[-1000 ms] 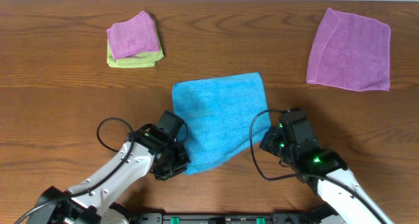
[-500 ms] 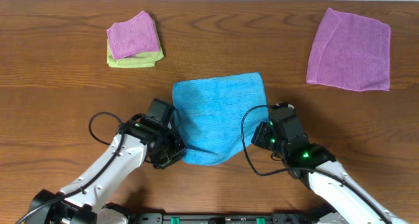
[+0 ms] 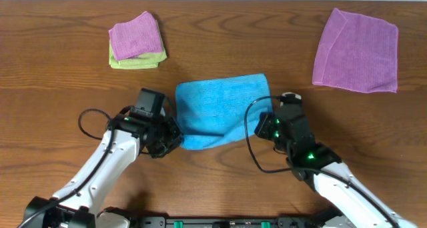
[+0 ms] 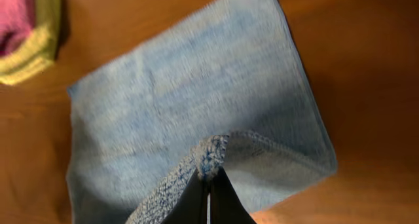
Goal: Fold the cloth
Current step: 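Lift the bottom edge and fold it up over the top edge with both grippers, then lay the folded edge down and press the blue cloth flat with both grippers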
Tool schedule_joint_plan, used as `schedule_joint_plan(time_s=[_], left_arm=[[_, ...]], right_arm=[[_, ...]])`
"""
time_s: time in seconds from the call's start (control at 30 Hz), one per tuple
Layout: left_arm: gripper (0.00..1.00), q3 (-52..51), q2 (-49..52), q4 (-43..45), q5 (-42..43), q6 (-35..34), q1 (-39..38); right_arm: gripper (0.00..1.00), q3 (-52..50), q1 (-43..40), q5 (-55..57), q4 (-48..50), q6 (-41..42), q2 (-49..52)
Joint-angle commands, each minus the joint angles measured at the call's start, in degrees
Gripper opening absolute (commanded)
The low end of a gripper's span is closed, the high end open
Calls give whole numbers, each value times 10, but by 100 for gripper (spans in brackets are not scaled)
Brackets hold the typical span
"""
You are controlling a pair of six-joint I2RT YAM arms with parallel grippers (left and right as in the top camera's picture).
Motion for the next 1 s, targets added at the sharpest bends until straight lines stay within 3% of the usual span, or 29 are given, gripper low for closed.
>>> schedule_joint_plan(time_s=[0.0,0.17,0.97], left_arm=[[6,12,-7,17,-5,10,9],[6,12,-5,65,-33,6,9],[6,13,76,205,-81,-15,23]], right_arm=[[1,12,2,19,25,-14,23],[2,16,-4,19,73,-15,64],[1,110,-36,19,104,-105,178]])
